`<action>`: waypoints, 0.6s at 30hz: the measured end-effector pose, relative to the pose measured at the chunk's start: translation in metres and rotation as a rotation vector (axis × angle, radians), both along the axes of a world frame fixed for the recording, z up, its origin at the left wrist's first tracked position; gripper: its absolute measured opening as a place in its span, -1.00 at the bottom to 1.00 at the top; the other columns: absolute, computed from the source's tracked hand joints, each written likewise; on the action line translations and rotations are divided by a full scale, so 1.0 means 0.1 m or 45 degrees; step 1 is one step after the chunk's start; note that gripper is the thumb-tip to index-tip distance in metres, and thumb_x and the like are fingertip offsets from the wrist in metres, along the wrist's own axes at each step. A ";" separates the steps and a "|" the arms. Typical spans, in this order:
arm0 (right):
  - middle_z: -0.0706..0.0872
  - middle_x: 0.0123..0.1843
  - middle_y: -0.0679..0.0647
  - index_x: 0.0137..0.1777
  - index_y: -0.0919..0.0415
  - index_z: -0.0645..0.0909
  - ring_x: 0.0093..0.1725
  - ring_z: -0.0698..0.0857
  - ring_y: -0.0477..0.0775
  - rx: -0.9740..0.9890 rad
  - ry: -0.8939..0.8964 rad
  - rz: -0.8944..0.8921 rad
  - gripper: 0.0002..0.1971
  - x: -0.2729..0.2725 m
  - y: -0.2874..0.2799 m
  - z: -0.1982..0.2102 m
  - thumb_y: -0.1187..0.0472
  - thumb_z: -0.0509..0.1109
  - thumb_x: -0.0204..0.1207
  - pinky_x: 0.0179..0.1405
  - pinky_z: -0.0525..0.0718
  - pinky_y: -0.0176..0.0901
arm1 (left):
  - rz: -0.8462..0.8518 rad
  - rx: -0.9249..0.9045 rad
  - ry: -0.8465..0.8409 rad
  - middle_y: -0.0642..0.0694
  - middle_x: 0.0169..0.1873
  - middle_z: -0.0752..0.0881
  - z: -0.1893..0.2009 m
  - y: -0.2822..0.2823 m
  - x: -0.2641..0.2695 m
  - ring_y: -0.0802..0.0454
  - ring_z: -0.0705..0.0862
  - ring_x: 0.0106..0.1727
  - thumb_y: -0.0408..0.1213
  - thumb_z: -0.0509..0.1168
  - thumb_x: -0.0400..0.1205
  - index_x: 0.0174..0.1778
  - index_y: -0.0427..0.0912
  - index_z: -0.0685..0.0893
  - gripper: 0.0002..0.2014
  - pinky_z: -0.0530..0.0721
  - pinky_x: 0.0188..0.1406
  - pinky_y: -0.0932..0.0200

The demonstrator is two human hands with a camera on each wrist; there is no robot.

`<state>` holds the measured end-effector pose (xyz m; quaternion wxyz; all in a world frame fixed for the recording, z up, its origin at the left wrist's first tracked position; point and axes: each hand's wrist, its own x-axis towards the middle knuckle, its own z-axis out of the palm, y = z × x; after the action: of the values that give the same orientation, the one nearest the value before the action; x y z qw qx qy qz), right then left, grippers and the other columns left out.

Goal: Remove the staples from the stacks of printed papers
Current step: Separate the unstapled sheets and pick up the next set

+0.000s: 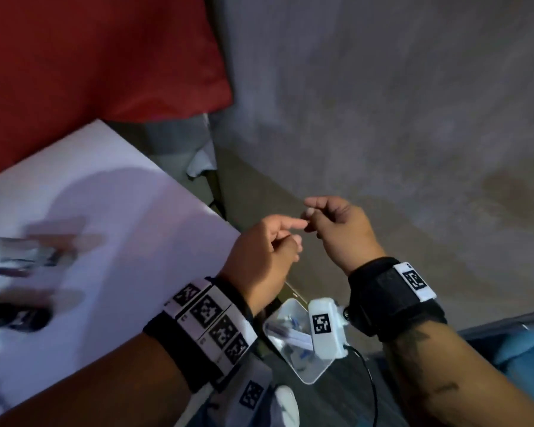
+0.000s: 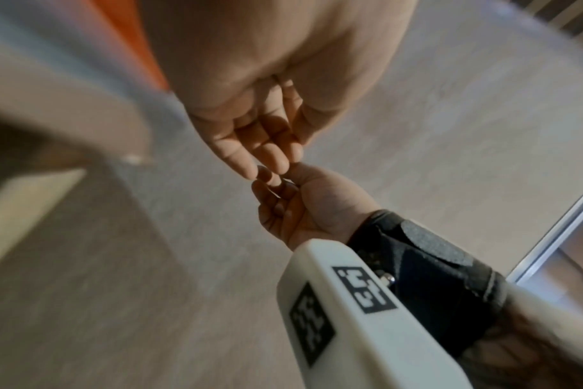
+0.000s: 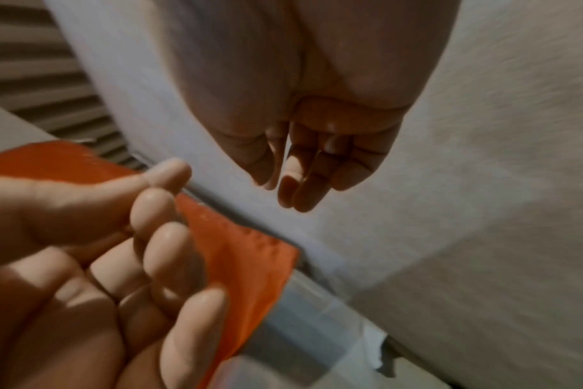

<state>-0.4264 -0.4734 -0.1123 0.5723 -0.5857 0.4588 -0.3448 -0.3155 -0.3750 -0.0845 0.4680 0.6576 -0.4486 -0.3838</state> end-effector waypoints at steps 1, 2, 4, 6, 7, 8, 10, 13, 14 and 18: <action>0.70 -0.23 0.03 -0.02 0.08 0.64 -0.49 0.61 -0.34 -0.034 -0.028 0.041 -0.80 0.13 0.06 0.16 0.41 0.32 0.62 -0.43 0.51 -0.54 | 0.036 -0.025 -0.028 0.07 -0.35 0.75 0.13 0.10 0.12 0.17 0.74 -0.27 -0.33 0.25 0.62 -0.10 0.23 0.67 -0.72 0.73 0.02 0.04; 0.70 -0.23 0.02 -0.05 0.03 0.64 -0.48 0.61 -0.33 -0.060 -0.054 0.081 -0.78 0.26 0.12 0.29 0.40 0.32 0.62 -0.43 0.51 -0.54 | 0.069 -0.038 -0.061 0.05 -0.35 0.75 0.24 0.19 0.24 0.20 0.72 -0.28 -0.39 0.24 0.64 -0.10 0.20 0.67 -0.70 0.73 0.02 0.07; 0.72 -0.23 -0.04 -0.08 -0.02 0.65 -0.42 0.64 -0.28 -0.102 -0.079 0.176 -0.77 0.54 0.29 0.53 0.36 0.34 0.62 -0.40 0.52 -0.53 | 0.160 -0.077 -0.101 0.02 -0.37 0.73 0.48 0.42 0.51 0.18 0.70 -0.29 -0.43 0.23 0.65 -0.11 0.15 0.67 -0.69 0.71 0.00 0.08; 0.74 -0.25 -0.08 -0.07 -0.03 0.68 -0.38 0.65 -0.26 -0.143 -0.093 0.297 -0.79 0.86 0.51 0.74 0.33 0.35 0.62 -0.36 0.56 -0.50 | 0.278 -0.129 -0.138 0.02 -0.37 0.73 0.67 0.70 0.82 0.12 0.69 -0.29 -0.41 0.24 0.64 -0.10 0.14 0.69 -0.71 0.71 -0.01 0.02; 0.75 -0.25 -0.07 -0.06 -0.01 0.69 -0.37 0.66 -0.25 -0.164 -0.097 0.365 -0.80 1.06 0.64 0.83 0.33 0.36 0.62 -0.34 0.57 -0.49 | 0.352 -0.165 -0.150 0.02 -0.37 0.74 0.76 0.88 1.01 0.12 0.69 -0.30 -0.39 0.25 0.63 -0.10 0.14 0.70 -0.73 0.71 -0.04 0.03; 0.75 -0.24 -0.05 -0.04 0.02 0.70 -0.37 0.67 -0.24 -0.180 -0.100 0.418 -0.82 1.23 0.76 0.91 0.34 0.36 0.62 -0.34 0.58 -0.49 | 0.416 -0.204 -0.165 0.01 -0.38 0.74 0.83 1.03 1.16 0.12 0.69 -0.31 -0.36 0.26 0.60 -0.10 0.13 0.71 -0.76 0.71 -0.07 0.07; 0.75 -0.21 -0.01 -0.04 0.01 0.68 -0.35 0.68 -0.17 -0.211 -0.100 0.508 -0.80 1.52 0.94 1.01 0.35 0.34 0.62 -0.36 0.55 -0.51 | 0.533 -0.266 -0.160 0.01 -0.39 0.74 0.93 1.31 1.42 0.13 0.70 -0.33 -0.32 0.26 0.56 -0.08 0.08 0.72 -0.80 0.69 -0.12 0.15; 0.73 -0.20 0.03 -0.06 -0.01 0.67 -0.30 0.68 -0.07 -0.260 -0.077 0.656 -0.78 1.98 1.28 1.09 0.37 0.33 0.62 -0.37 0.53 -0.53 | 0.717 -0.295 -0.108 -0.04 -0.39 0.70 1.02 1.80 1.82 0.15 0.66 -0.37 -0.46 0.25 0.64 -0.08 -0.03 0.71 -0.78 0.67 -0.18 0.19; 0.72 -0.20 0.04 -0.05 0.02 0.68 -0.28 0.67 -0.06 -0.262 -0.069 0.696 -0.79 2.12 1.39 1.10 0.37 0.33 0.62 -0.37 0.53 -0.54 | 0.774 -0.291 -0.079 -0.06 -0.39 0.69 1.03 1.96 1.94 0.13 0.65 -0.37 -0.48 0.23 0.65 -0.09 -0.06 0.70 -0.77 0.67 -0.19 0.18; 0.73 -0.09 -0.07 0.15 0.14 0.71 -0.11 0.69 -0.11 -0.384 0.123 0.833 -0.82 2.62 1.69 1.03 0.28 0.35 0.61 -0.10 0.58 -0.46 | 0.989 -0.254 -0.025 -0.06 -0.38 0.68 1.02 2.55 2.30 0.12 0.64 -0.37 -0.45 0.23 0.67 -0.14 -0.06 0.71 -0.78 0.68 -0.21 0.23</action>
<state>-0.1640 -0.3045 -0.0091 0.5373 -0.7948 0.2178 -0.1792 -0.0859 -0.1201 0.0177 0.6354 0.7333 -0.2061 -0.1265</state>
